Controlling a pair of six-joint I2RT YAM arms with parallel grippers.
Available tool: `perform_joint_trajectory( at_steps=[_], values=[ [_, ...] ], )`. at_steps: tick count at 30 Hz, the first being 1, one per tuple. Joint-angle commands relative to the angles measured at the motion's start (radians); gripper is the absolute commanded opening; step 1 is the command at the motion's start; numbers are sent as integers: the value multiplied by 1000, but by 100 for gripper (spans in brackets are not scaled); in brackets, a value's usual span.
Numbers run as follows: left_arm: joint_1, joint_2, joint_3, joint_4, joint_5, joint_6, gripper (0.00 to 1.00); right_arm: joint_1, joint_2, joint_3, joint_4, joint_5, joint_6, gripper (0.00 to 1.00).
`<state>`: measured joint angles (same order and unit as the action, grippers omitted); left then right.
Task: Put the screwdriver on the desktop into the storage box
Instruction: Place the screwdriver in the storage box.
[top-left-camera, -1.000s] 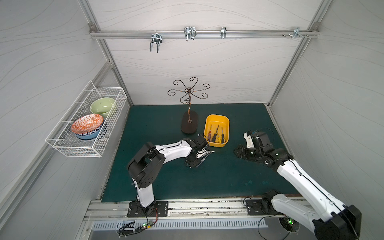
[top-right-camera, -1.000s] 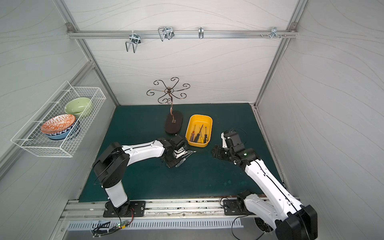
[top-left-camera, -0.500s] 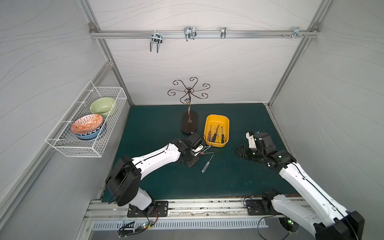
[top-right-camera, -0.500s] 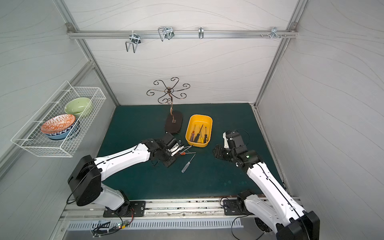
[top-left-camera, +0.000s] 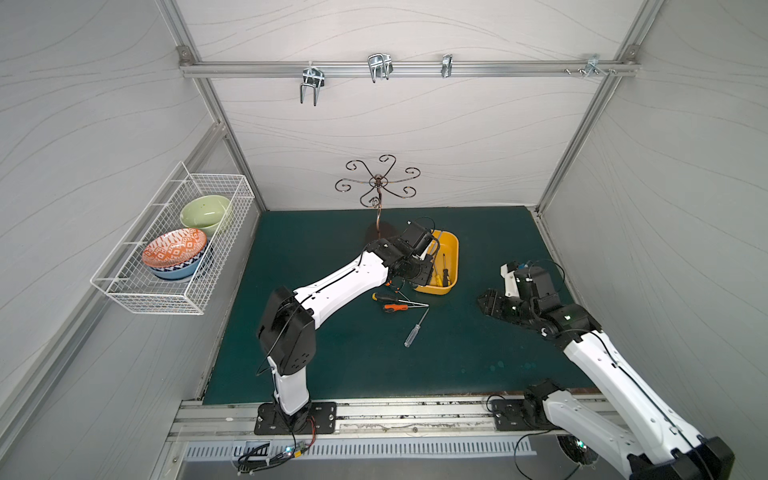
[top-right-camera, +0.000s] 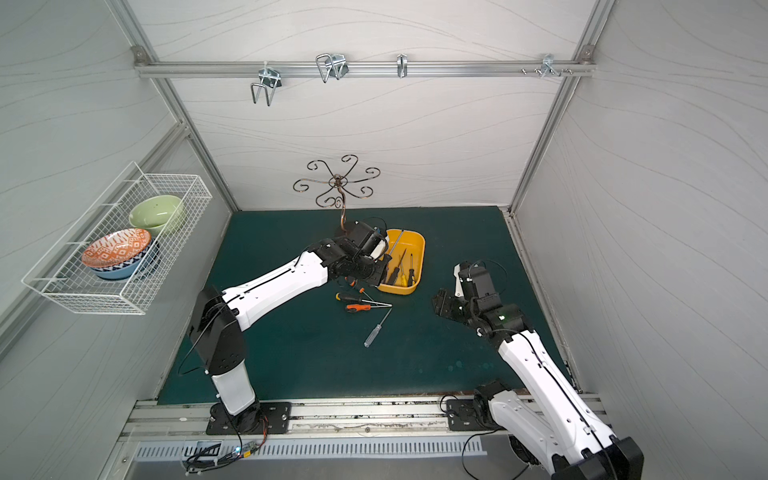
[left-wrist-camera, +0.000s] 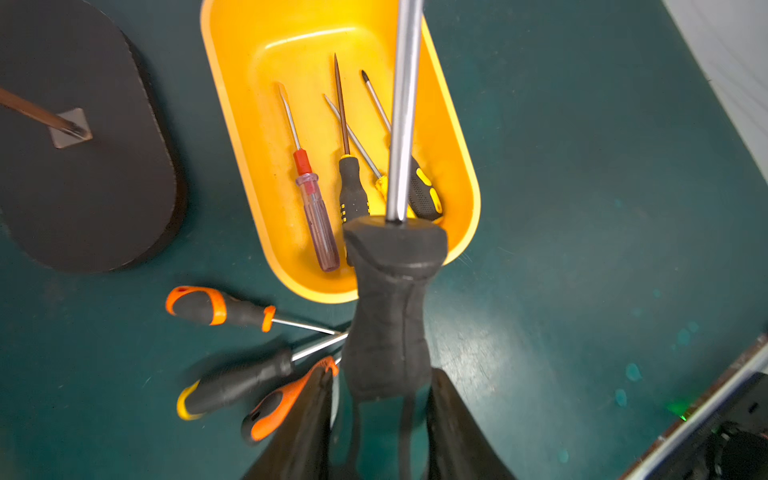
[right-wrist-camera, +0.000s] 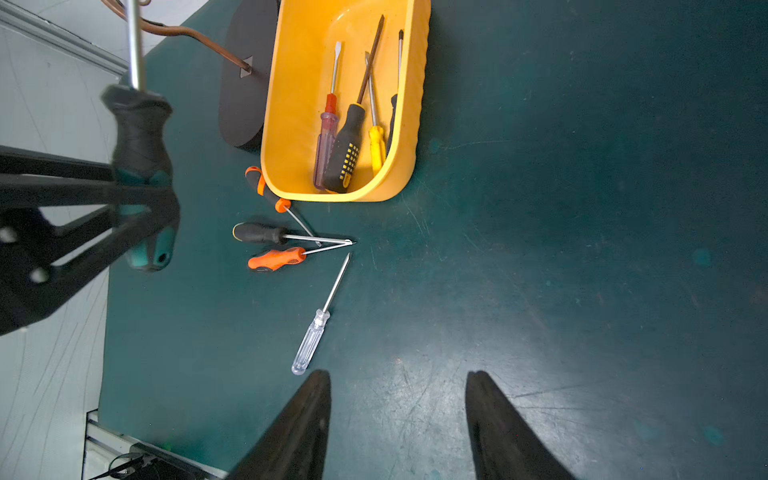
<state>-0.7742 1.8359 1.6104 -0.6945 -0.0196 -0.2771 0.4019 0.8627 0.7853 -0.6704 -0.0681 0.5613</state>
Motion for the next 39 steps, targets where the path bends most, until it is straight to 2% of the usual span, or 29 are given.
perform_joint_trajectory(
  at_steps=[1,9,13,19,27,29,36,39],
  values=[
    [4,37,72,-17,3,-7,0,-15,-17,12,-28,9,1,55],
    [31,273,407,-245,-37,-97,0,-19,-4,0,-10,-2,9,55],
    [51,383,532,-279,-45,-160,0,-21,-5,0,-14,3,8,55],
    [64,483,621,-265,-67,-220,0,-25,-3,2,-15,1,7,55],
    [66,565,651,-231,-24,-249,0,-27,3,1,-15,0,7,55],
    [66,577,649,-219,-11,-252,6,-27,7,0,-15,-1,6,55],
    [66,587,652,-184,-8,-250,42,-27,8,11,-27,-3,0,55],
    [66,570,646,-175,-8,-247,50,-27,6,18,-39,-2,-6,56]
  ],
)
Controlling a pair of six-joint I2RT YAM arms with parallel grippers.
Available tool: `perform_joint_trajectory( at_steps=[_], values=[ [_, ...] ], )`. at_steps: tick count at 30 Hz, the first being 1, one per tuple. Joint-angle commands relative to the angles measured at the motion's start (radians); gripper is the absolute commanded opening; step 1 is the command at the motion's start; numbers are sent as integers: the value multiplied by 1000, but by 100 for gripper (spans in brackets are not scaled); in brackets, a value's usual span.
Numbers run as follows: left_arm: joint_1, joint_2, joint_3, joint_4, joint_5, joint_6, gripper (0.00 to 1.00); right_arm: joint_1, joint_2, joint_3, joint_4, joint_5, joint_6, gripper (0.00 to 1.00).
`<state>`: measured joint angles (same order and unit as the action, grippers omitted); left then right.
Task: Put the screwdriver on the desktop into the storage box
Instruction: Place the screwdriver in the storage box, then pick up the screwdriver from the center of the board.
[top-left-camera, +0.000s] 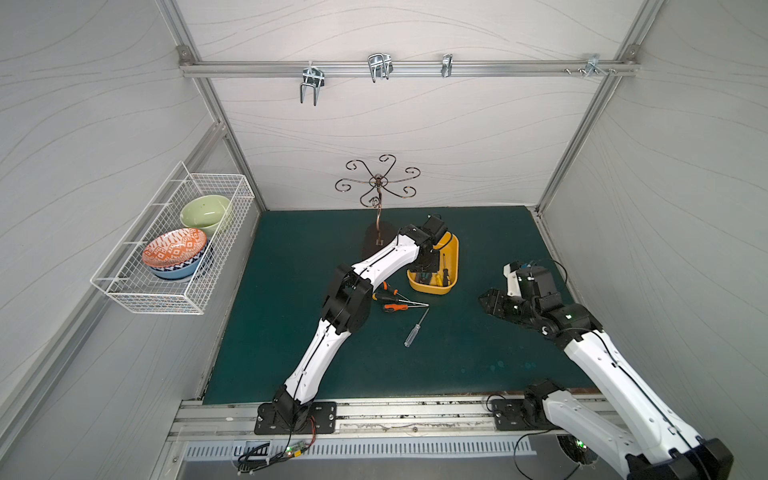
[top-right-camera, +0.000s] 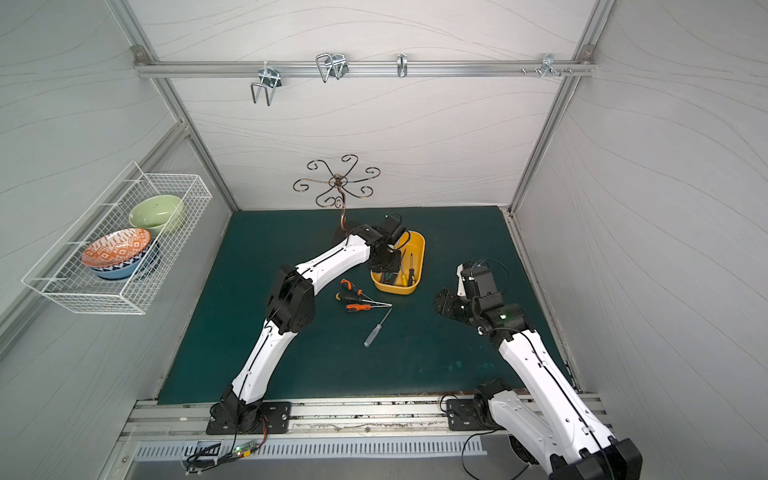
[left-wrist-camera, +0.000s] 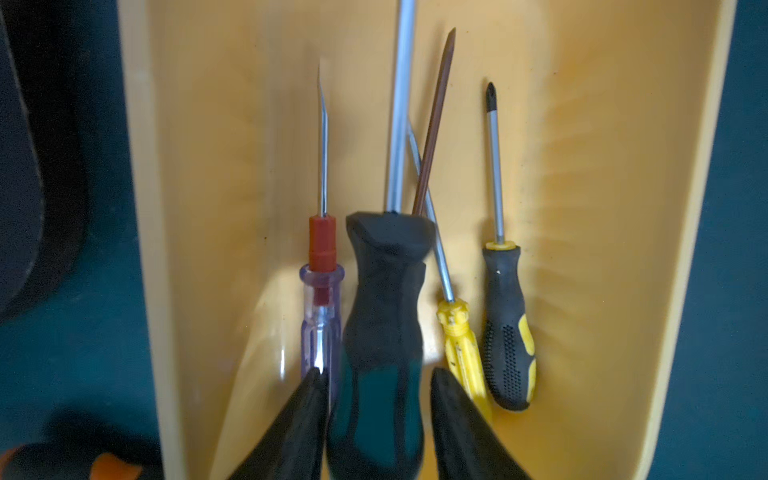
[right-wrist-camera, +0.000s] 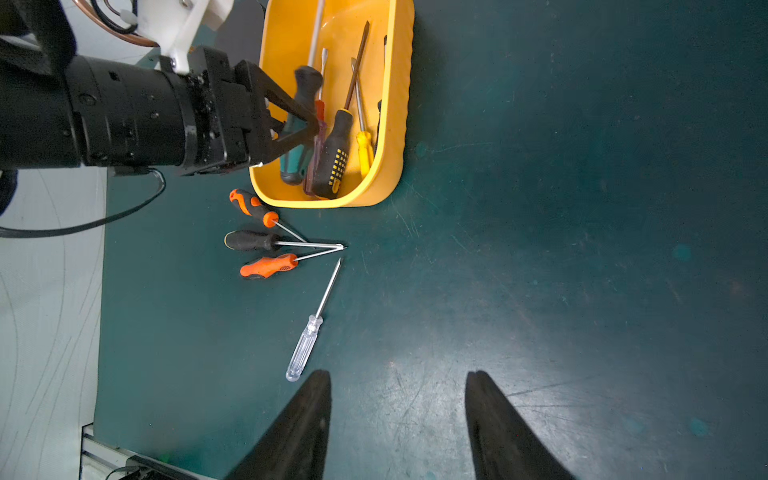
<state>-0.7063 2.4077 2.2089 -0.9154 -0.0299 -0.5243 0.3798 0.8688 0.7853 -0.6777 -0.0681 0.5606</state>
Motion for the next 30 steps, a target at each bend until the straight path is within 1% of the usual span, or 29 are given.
perform_joint_trajectory(
  at_steps=[1,3,4,7,10,12,15,18,22,24,25,26,28,30],
  values=[
    [-2,-13,45,52,5,5,55,-5,-3,20,-35,-6,-8,56],
    [-2,-42,39,61,9,15,68,-5,-7,22,-38,-14,-11,56],
    [-2,-63,31,69,4,21,70,-5,-7,22,-41,-18,-11,56],
    [-2,-155,-21,105,-13,32,72,-2,4,37,-60,-34,-16,56],
    [-1,-291,-148,178,-43,27,72,28,22,63,-94,-19,-9,56],
    [1,-396,-262,239,-69,17,72,91,37,80,-117,25,9,57],
    [5,-566,-471,330,-115,-6,70,237,76,107,-156,123,76,58],
    [14,-739,-665,385,-158,-37,66,402,134,128,-191,220,180,58],
    [23,-960,-915,428,-225,-81,61,601,252,167,-237,325,354,60],
    [33,-1053,-1014,426,-250,-105,60,664,317,191,-247,342,407,64],
    [38,-1094,-1063,420,-263,-118,60,692,356,206,-246,348,431,70],
    [41,-1134,-1105,416,-275,-129,60,712,386,220,-246,350,444,74],
    [52,-1219,-1189,400,-300,-156,60,744,466,256,-228,336,457,75],
    [60,-1290,-1253,375,-338,-186,59,752,541,287,-206,302,466,75]
  ],
)
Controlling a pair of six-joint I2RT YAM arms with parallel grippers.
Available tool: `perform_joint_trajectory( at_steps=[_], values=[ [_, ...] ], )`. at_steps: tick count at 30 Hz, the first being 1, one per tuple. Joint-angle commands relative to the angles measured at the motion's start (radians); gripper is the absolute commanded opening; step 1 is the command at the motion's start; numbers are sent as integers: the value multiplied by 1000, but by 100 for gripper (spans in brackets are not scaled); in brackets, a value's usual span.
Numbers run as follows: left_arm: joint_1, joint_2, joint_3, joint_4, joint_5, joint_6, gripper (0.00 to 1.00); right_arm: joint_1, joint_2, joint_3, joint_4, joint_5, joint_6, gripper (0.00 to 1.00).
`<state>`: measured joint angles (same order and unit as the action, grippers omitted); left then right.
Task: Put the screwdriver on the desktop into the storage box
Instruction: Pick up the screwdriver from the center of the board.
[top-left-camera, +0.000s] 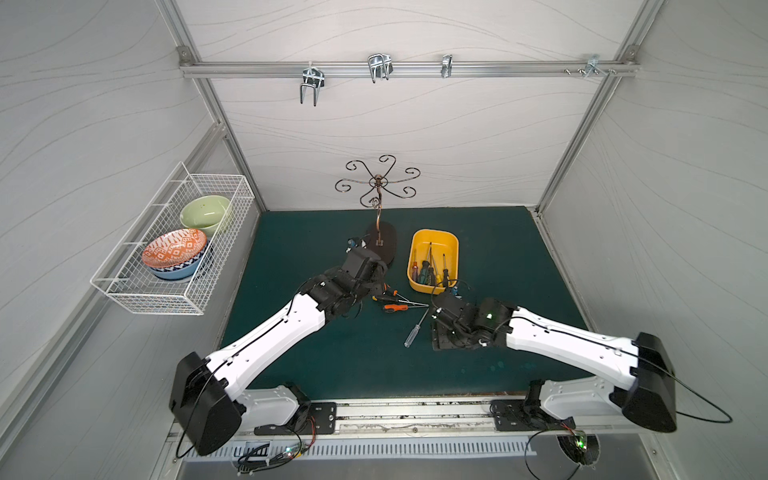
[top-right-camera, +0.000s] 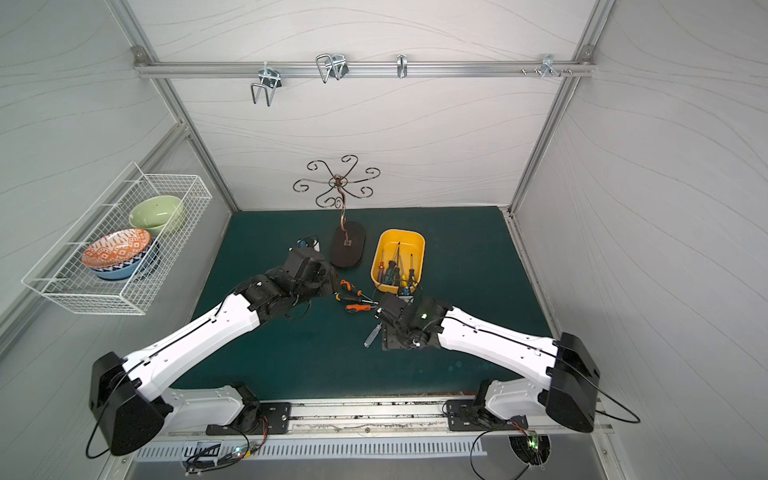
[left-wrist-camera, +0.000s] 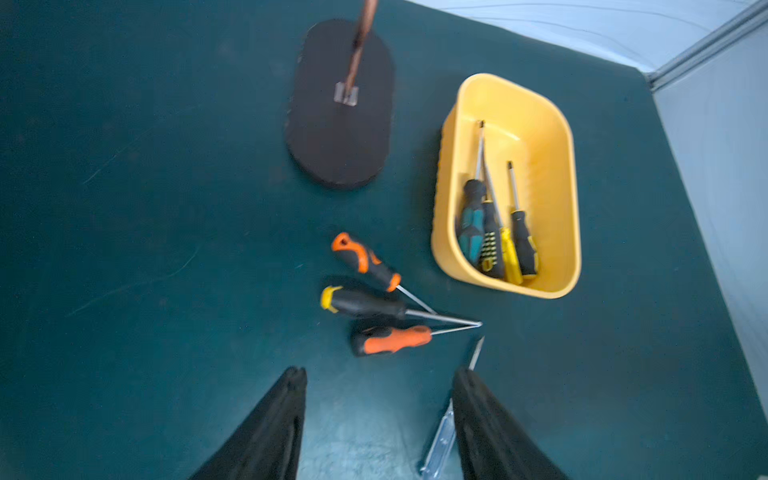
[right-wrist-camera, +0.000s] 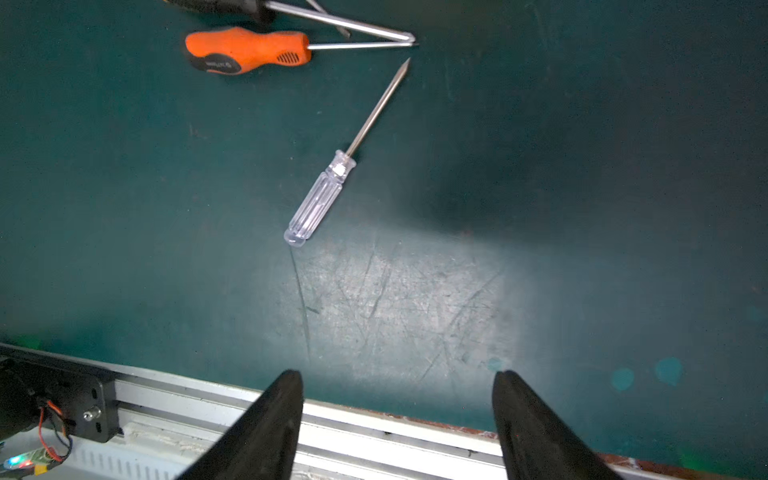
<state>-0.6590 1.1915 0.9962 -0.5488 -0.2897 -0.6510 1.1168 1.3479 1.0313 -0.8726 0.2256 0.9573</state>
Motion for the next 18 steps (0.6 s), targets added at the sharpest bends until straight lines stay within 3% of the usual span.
perform_joint_trajectory(
  at_steps=[1,9,18],
  values=[
    [19,-110,-72,-3,-89,-72,59,15,100,58,1,-3,81,75],
    [39,-322,-221,-64,-146,-129,57,11,352,227,-7,-22,164,62],
    [41,-383,-269,-93,-133,-155,56,-27,501,256,86,-120,210,53]
  ],
)
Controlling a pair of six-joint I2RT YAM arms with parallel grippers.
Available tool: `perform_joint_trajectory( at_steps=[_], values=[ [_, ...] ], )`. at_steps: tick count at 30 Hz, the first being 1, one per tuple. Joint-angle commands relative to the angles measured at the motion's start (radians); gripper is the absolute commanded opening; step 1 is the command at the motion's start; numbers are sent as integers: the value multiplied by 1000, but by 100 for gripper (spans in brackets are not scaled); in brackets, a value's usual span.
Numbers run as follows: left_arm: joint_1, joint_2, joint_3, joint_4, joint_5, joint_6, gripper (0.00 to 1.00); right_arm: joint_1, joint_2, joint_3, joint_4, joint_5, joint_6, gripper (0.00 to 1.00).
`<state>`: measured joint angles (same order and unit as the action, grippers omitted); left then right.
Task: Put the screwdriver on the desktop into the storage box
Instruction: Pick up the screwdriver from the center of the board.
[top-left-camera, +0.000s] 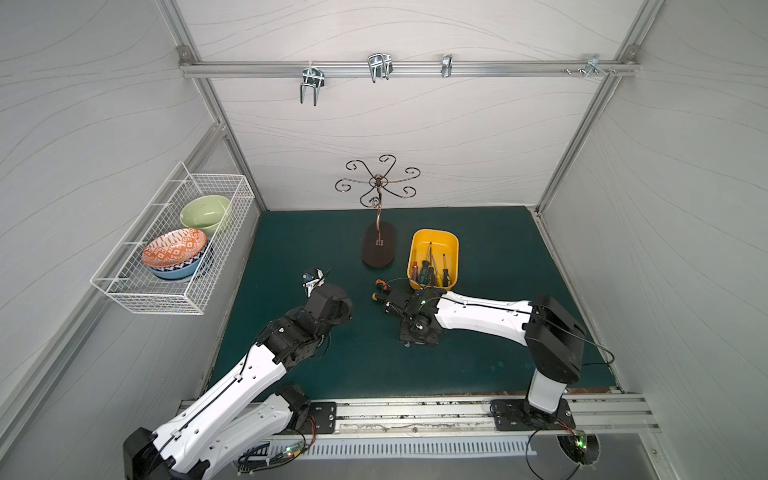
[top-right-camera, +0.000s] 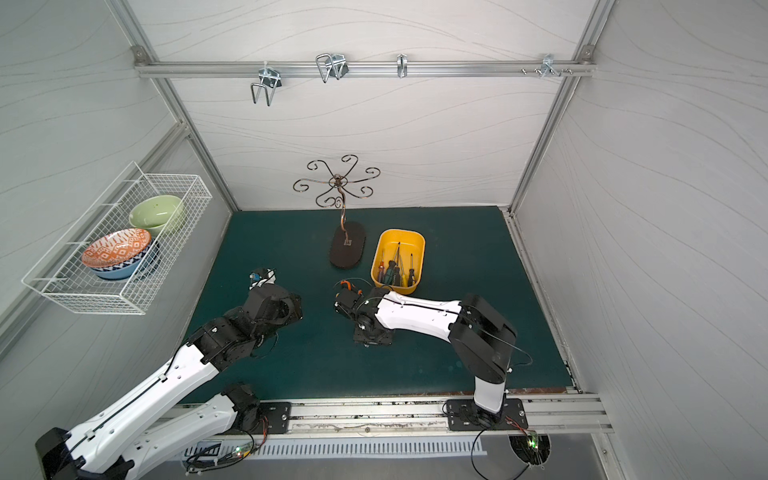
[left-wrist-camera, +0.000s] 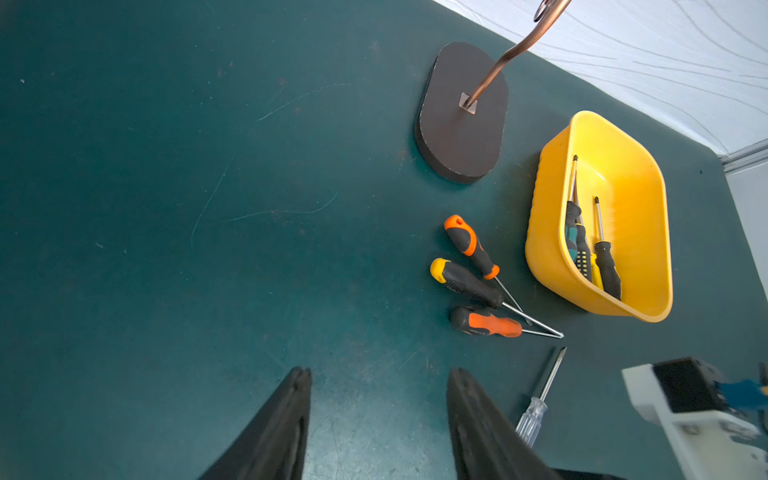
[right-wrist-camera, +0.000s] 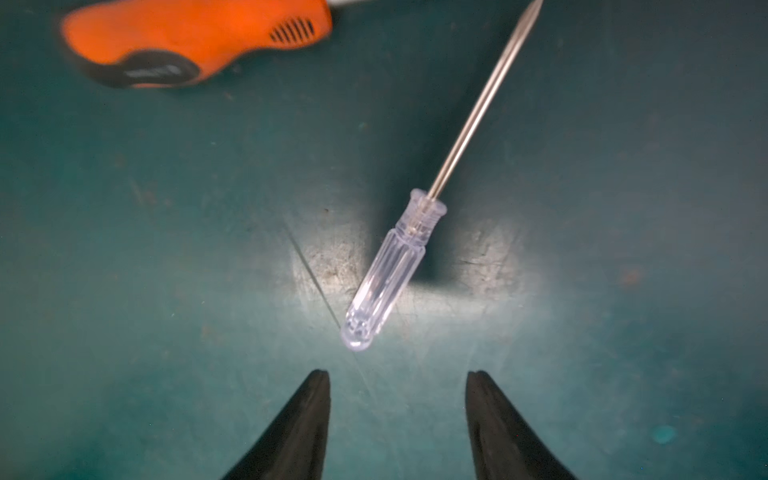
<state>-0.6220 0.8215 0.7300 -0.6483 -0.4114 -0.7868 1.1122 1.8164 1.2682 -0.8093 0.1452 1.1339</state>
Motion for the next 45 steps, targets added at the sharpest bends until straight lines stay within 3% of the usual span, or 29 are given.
perform_joint_trajectory(
  at_steps=[1,14,26,32,39,45],
  values=[
    [4,-14,-7,6,-10,-19,56,-30,44,23,28,-46,36,51],
    [4,-12,-9,-1,-16,-24,56,-66,131,34,49,-38,49,33],
    [5,16,-1,12,-3,-20,55,-62,96,2,39,-28,61,6],
    [5,37,10,26,11,-3,54,-29,-39,-67,8,0,89,2],
    [6,81,27,54,26,15,54,17,-302,-226,-91,68,140,0],
    [5,127,51,81,41,46,54,-52,-489,-208,-141,89,-40,0]
  ],
)
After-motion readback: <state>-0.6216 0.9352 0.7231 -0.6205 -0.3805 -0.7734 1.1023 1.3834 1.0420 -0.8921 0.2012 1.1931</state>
